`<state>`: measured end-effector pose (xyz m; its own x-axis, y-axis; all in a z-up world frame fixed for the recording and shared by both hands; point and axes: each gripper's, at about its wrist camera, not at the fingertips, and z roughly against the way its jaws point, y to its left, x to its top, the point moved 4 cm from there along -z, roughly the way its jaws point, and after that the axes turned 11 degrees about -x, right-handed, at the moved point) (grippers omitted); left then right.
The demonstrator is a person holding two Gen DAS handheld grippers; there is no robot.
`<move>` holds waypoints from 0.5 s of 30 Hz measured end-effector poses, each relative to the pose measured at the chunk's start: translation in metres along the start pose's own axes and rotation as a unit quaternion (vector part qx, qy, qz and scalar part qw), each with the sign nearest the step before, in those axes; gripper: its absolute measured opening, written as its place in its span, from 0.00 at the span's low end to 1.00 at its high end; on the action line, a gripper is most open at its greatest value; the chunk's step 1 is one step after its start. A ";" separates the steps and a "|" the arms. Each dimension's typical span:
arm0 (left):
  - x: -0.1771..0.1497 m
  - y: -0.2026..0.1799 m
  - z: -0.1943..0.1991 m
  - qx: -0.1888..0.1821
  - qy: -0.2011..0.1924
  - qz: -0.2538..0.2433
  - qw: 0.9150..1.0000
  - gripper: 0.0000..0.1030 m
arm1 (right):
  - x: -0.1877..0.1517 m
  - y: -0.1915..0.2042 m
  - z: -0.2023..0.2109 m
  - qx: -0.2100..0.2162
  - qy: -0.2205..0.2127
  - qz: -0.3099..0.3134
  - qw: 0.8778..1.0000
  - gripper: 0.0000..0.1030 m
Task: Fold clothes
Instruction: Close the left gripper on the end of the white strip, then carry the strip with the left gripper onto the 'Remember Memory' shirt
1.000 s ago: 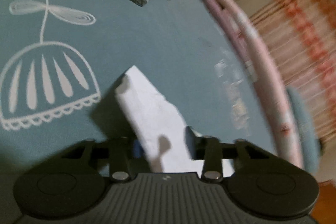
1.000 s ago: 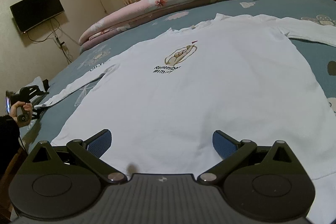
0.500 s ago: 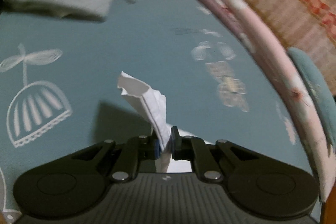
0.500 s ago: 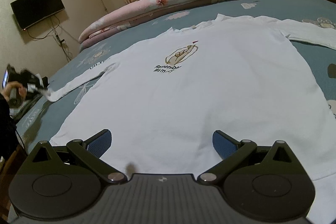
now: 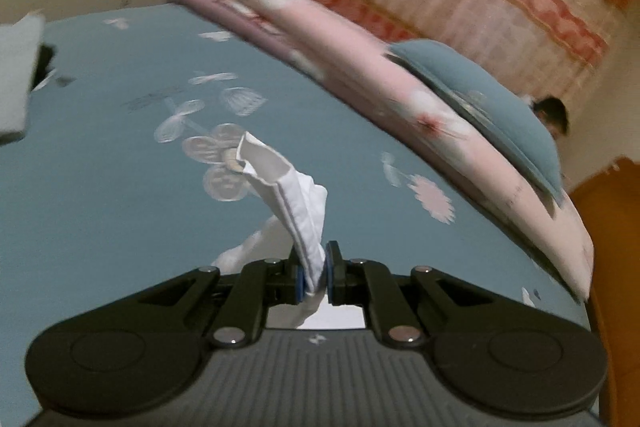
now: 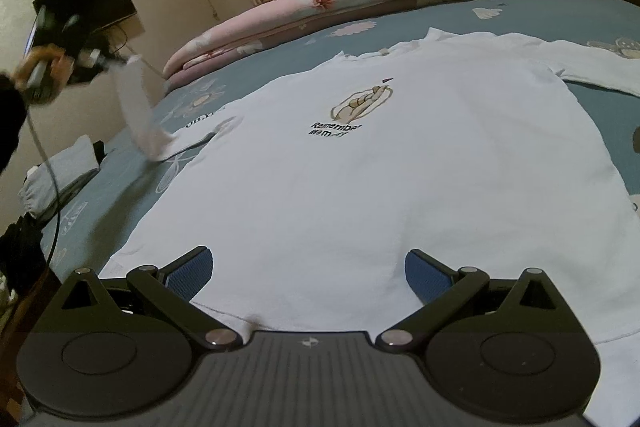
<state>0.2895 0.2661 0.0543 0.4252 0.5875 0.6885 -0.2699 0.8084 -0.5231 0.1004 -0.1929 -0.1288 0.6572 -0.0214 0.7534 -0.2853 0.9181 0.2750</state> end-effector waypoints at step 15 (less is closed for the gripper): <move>-0.036 -0.146 -0.039 -0.042 0.042 -0.094 0.994 0.08 | 0.041 0.038 -0.021 -0.038 -0.023 0.064 0.997 1.00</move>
<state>0.3469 0.1255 0.0859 0.5337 0.4179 0.7352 -0.1065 0.8957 -0.4318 0.1312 -0.1509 -0.0996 0.5859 0.0810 0.8063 -0.3093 0.9420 0.1301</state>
